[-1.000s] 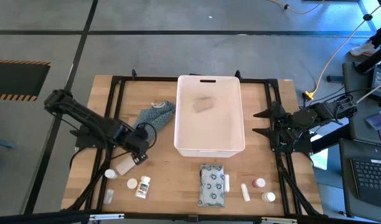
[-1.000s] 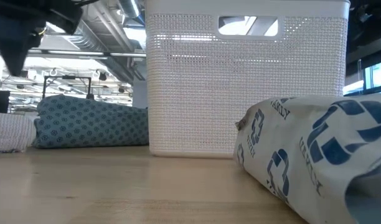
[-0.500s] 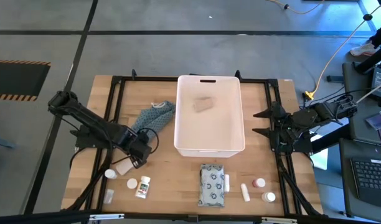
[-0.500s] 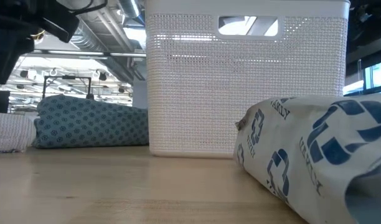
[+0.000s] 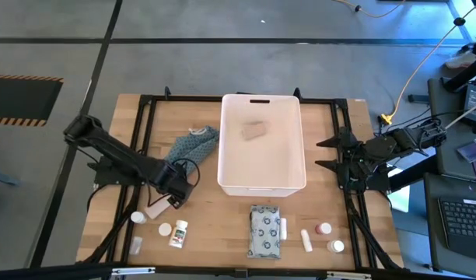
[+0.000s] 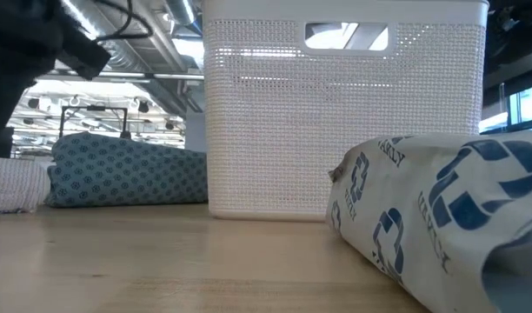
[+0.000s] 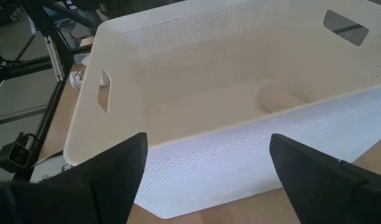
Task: Pick & place medical supplies in basket/bin
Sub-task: Put the white bandage into the white bin
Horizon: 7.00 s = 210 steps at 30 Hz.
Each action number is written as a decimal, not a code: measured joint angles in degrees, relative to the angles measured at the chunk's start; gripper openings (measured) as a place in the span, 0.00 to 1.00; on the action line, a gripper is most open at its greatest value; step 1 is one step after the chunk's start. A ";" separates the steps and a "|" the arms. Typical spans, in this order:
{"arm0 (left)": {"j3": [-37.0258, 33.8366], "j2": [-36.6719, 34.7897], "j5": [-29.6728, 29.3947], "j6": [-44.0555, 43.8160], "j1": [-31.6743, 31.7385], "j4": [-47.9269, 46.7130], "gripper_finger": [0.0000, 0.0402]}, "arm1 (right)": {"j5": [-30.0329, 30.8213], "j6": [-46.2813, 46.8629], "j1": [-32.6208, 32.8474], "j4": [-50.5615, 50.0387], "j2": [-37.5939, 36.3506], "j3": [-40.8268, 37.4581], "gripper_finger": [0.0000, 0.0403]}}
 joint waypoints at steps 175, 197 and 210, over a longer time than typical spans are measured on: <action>54.37 44.92 -15.30 91.24 39.65 24.10 0.54 | -2.55 0.10 0.00 0.02 -0.04 -3.26 0.84; 54.37 44.92 -22.01 92.82 38.40 26.80 0.56 | -5.66 1.44 0.00 0.00 -0.04 -3.26 0.84; 54.62 44.64 -27.04 92.99 39.23 24.74 0.75 | -5.64 3.02 0.00 0.00 -0.04 -3.26 0.84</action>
